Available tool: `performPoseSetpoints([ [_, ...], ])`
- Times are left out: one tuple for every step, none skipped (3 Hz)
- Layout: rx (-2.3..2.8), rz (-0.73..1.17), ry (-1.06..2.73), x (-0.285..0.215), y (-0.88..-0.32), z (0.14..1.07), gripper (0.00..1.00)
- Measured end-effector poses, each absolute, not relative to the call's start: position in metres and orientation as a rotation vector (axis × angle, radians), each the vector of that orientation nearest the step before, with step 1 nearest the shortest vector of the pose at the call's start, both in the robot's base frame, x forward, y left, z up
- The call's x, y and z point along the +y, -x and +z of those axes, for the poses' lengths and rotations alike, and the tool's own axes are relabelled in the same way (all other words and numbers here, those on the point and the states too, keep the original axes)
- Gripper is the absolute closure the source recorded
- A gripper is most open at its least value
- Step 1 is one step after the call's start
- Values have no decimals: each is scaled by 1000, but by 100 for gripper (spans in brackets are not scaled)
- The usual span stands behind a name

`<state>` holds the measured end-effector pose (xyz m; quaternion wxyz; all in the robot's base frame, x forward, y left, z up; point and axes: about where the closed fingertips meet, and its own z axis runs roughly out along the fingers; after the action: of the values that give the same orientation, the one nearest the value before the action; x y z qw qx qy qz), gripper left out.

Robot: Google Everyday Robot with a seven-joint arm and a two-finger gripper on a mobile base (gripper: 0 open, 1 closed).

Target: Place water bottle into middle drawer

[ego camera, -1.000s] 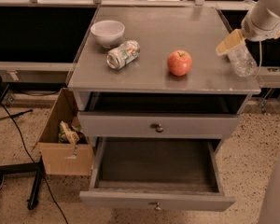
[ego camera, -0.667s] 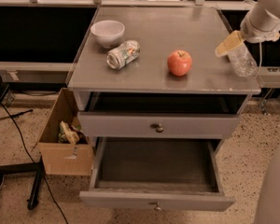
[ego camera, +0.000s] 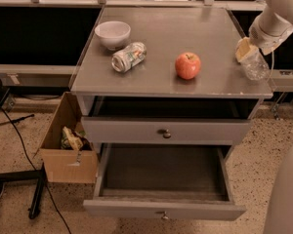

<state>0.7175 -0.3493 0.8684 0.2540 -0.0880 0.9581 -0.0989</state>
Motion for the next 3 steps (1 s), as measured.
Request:
performPoseSetpoints([
  [2625, -260, 232, -351, -715, 859, 45],
  [2628, -258, 232, -351, -715, 857, 45],
  [2634, -257, 231, -351, -714, 855, 63],
])
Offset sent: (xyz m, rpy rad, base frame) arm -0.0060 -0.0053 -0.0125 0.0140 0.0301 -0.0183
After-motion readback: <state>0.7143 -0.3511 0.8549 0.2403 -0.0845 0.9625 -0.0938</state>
